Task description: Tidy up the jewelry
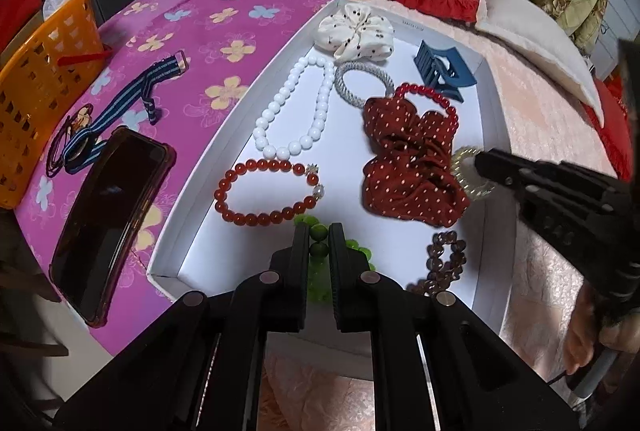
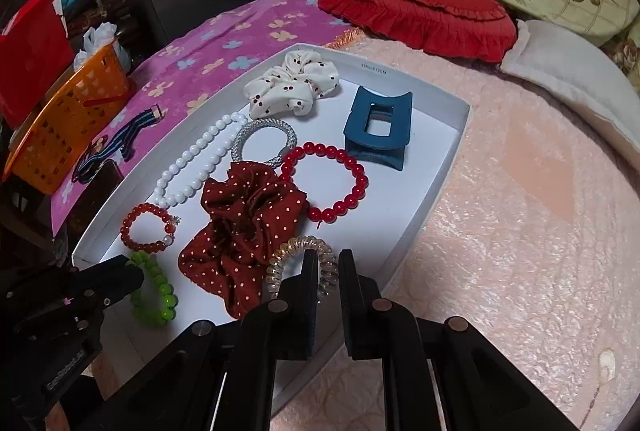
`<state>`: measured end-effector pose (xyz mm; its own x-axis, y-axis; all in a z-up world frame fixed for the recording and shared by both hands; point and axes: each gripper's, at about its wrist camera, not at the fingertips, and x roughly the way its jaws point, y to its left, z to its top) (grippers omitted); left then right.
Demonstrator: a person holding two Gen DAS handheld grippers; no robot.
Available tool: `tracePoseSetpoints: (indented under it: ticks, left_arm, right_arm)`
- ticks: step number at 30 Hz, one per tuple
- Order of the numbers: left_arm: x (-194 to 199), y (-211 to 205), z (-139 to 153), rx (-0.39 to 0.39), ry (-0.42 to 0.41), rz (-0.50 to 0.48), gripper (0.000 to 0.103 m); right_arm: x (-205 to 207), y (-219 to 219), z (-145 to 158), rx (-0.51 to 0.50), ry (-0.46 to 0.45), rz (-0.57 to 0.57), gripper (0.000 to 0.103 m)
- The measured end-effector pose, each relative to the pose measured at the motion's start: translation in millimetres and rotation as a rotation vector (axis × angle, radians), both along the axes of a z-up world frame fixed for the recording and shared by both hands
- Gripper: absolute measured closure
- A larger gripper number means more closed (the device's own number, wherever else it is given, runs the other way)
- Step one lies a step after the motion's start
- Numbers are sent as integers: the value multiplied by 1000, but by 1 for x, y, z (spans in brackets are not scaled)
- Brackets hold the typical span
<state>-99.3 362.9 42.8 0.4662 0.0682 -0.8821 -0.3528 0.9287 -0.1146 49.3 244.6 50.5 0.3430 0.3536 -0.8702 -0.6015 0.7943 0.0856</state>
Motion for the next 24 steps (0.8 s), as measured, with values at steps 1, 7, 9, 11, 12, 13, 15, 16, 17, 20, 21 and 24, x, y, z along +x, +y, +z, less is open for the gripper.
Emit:
tracePoseSetpoints:
  ticks: [1,7,9,11,12,13,15,16,17,20,21,24]
  left_arm:
    - [-1,1,1,-9,-8,2,94]
    - [-1,1,9,-42,-40,9,91]
    - [0,0,11,-49,-52,9,87]
    - [0,0,12,-54,-58,13,83]
    - [0,0,13,-56,-63,14,83]
    - [0,0,14,-60,-73,15,83]
    - [-1,0,18,-68,-102,11,83]
    - [-2,-1,21,-71,-123,8,83]
    - [-3,-1,23,-71,-135,6,83]
    - [-2,-3,28,-67,-166,8,83]
    - [-1,-4,28,-65,-175,11,83]
    - [2,-3,28,-69,-181,15,83]
  right_arm:
    - [0,1,-1,-1,0,0,93]
    - [2,-4,-2,18,15,-30,93]
    - [2,-8,1,27,8,-41,89]
    - [2,-13,5,48,5,-53,81]
    - [2,-16,7,61,1,-63,77]
    - [3,-19,9,70,-2,-70,77]
    - [5,-25,12,74,-22,-96,77]
    - [7,-27,12,65,-38,-118,76]
    - [10,-29,10,48,-46,-139,76]
    - [19,-28,-2,2,-23,-172,76]
    - [22,-27,-6,-18,-17,-181,77]
    - [26,-25,-10,-33,-5,-185,78]
